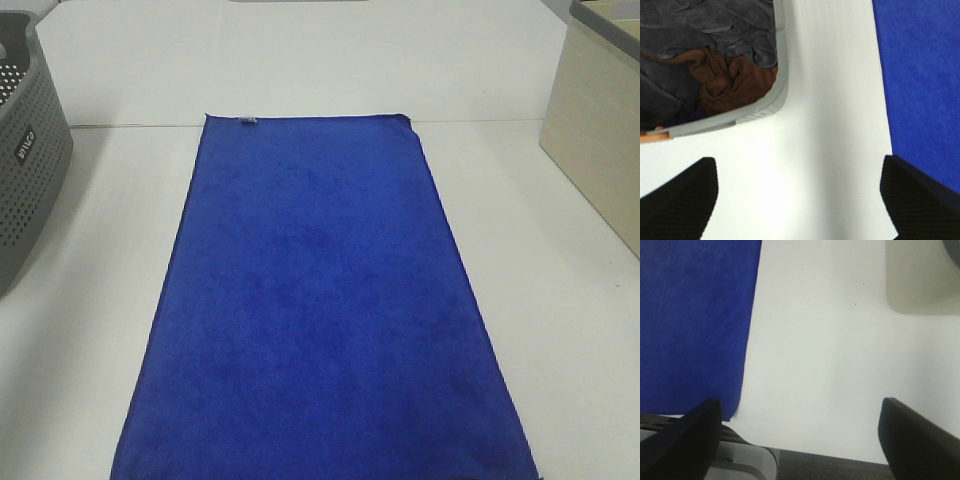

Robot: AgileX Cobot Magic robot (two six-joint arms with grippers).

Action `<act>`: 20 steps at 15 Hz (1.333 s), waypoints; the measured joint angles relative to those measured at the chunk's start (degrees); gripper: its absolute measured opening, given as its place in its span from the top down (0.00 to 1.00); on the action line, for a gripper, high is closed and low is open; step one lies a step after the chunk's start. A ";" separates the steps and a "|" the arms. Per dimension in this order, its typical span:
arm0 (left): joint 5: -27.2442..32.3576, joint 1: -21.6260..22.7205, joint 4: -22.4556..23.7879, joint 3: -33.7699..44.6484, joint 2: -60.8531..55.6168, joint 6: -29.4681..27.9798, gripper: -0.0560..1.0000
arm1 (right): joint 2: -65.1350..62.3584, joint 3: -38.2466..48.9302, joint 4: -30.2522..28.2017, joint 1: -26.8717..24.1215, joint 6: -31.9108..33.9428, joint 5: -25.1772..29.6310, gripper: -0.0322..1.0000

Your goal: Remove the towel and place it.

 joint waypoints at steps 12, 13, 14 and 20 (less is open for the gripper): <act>-3.95 0.00 8.08 29.97 -43.26 -0.74 0.16 | -39.82 20.40 1.55 0.00 -1.49 -1.15 0.13; -3.95 0.00 8.08 31.34 -46.93 0.06 0.16 | -42.91 22.35 1.55 0.00 -2.06 -2.46 0.13; -3.95 0.00 8.08 32.14 -50.19 0.40 0.16 | -45.44 24.12 1.55 0.00 -2.58 -3.09 0.13; 0.74 0.00 6.65 33.29 -65.72 0.92 0.16 | -57.87 31.40 1.60 0.00 -2.81 -3.38 0.13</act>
